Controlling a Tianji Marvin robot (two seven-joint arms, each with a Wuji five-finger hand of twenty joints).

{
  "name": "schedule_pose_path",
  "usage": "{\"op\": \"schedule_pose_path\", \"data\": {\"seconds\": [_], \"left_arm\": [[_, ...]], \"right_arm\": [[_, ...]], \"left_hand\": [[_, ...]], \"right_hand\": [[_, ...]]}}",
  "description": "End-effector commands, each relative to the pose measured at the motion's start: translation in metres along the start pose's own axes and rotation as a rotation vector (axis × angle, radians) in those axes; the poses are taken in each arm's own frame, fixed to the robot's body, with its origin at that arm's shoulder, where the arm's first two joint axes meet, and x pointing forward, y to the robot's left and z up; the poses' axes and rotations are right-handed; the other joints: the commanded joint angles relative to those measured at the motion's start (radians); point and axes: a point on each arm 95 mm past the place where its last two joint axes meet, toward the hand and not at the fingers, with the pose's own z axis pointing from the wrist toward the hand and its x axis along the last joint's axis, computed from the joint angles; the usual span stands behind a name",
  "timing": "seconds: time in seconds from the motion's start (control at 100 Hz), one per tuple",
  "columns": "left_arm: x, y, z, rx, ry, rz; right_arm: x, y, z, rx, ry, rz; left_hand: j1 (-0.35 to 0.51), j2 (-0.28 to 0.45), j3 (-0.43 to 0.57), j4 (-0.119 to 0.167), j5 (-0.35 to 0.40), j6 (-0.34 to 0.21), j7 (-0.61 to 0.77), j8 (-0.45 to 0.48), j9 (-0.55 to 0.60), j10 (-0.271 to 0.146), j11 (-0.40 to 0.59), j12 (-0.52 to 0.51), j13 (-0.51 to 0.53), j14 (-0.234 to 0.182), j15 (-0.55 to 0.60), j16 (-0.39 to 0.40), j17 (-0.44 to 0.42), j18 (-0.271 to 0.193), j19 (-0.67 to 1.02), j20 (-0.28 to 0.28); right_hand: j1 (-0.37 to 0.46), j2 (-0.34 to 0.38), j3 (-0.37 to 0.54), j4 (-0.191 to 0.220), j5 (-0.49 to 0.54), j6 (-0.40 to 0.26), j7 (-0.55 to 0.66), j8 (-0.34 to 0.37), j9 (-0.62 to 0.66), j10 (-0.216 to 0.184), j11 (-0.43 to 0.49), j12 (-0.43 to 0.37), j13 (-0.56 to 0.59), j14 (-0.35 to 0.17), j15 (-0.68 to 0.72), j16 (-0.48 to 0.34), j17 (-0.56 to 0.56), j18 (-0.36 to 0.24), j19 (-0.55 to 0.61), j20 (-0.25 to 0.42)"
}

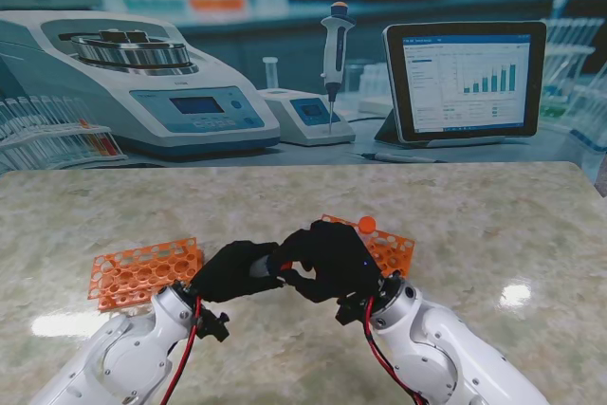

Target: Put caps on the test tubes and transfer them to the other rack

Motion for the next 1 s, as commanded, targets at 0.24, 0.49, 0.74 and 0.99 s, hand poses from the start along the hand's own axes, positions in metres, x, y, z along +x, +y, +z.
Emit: {"op": "schedule_pose_path", "data": {"seconds": [0.24, 0.49, 0.74, 0.99], "left_arm": [[0.0082, -0.001, 0.0039, 0.005, 0.025, 0.0], [0.0083, -0.0009, 0.0041, 0.005, 0.026, 0.0], [0.0082, -0.0013, 0.0038, 0.007, 0.025, 0.001], [0.0081, -0.0017, 0.0036, 0.007, 0.024, 0.001]], "right_arm": [[0.002, -0.0093, -0.0056, 0.027, 0.005, 0.008], [0.0008, -0.0083, -0.0069, 0.018, 0.009, -0.005], [0.0003, -0.005, -0.0087, 0.002, 0.012, -0.014], [-0.0003, -0.0018, -0.0103, 0.0, 0.017, -0.016]], "left_hand": [[0.035, 0.042, -0.007, -0.007, 0.005, -0.059, 0.058, 0.069, -0.017, -0.045, -0.001, -0.004, -0.001, -0.019, -0.005, -0.01, 0.028, -0.077, 0.117, -0.025], [0.034, 0.042, -0.008, -0.007, 0.004, -0.06, 0.058, 0.069, -0.017, -0.044, -0.001, -0.004, -0.001, -0.019, -0.005, -0.01, 0.028, -0.077, 0.117, -0.026], [0.034, 0.043, -0.009, -0.007, 0.005, -0.06, 0.057, 0.069, -0.016, -0.045, -0.001, -0.004, -0.001, -0.02, -0.005, -0.01, 0.028, -0.077, 0.117, -0.026], [0.034, 0.043, -0.009, -0.007, 0.004, -0.061, 0.057, 0.069, -0.017, -0.045, -0.001, -0.004, -0.001, -0.02, -0.006, -0.01, 0.028, -0.077, 0.117, -0.026]], "right_hand": [[0.152, 0.029, 0.044, 0.056, -0.068, 0.002, 0.109, -0.125, 0.035, -0.206, 0.018, -0.049, -0.03, -0.049, -0.066, -0.003, -0.049, -0.014, -0.03, 0.009], [0.077, 0.035, -0.046, 0.035, -0.161, -0.012, 0.192, -0.218, -0.033, -0.191, -0.058, -0.076, -0.108, -0.022, -0.159, -0.026, -0.139, 0.028, -0.061, 0.005], [0.012, 0.053, -0.11, 0.03, -0.208, 0.0, 0.211, -0.272, -0.076, -0.185, -0.09, -0.101, -0.142, -0.016, -0.227, -0.069, -0.205, 0.055, -0.071, -0.005], [-0.078, 0.095, -0.188, 0.04, -0.23, 0.026, 0.165, -0.278, -0.137, -0.175, -0.092, -0.226, -0.186, 0.007, -0.242, -0.095, -0.265, 0.071, -0.072, -0.004]]}}
